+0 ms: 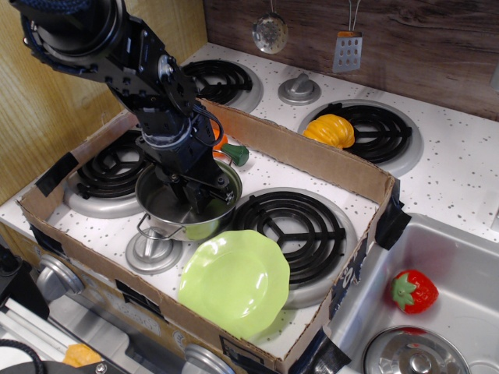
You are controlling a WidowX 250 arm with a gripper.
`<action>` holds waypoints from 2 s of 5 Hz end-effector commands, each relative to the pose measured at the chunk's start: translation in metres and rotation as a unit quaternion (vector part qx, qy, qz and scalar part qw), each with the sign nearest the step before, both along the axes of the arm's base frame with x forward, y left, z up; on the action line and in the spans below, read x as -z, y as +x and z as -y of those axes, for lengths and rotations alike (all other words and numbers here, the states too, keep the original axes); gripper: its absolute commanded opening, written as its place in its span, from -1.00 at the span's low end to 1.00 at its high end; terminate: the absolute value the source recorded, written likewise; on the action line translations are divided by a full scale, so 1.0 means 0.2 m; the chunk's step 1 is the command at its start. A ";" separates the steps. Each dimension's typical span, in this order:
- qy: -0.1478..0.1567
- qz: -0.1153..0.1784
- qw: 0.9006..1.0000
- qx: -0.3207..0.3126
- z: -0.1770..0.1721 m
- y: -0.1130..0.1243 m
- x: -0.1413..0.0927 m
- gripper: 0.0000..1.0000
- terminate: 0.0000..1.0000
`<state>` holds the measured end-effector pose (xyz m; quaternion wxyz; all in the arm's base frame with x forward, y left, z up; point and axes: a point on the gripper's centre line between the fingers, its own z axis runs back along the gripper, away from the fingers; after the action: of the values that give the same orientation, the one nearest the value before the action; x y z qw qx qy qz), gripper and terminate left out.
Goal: Take broccoli out of pan
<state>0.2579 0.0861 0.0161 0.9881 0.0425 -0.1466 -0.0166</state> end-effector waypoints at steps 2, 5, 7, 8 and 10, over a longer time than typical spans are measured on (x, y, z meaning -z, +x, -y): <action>0.028 -0.008 0.999 -0.018 -0.03 0.05 -0.41 -1.00 -1.00; 0.073 0.025 0.997 0.024 -0.30 0.07 -0.54 -1.00 -1.00; 0.053 0.019 0.994 0.094 -0.50 0.16 -0.45 -1.00 -1.00; 0.047 0.024 0.993 0.103 -0.49 0.21 -0.42 -1.00 -1.00; 0.036 0.029 0.991 0.126 -0.45 0.35 -0.32 -1.00 -1.00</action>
<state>0.3196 0.1741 0.0589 0.9761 0.0380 -0.1592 -0.1427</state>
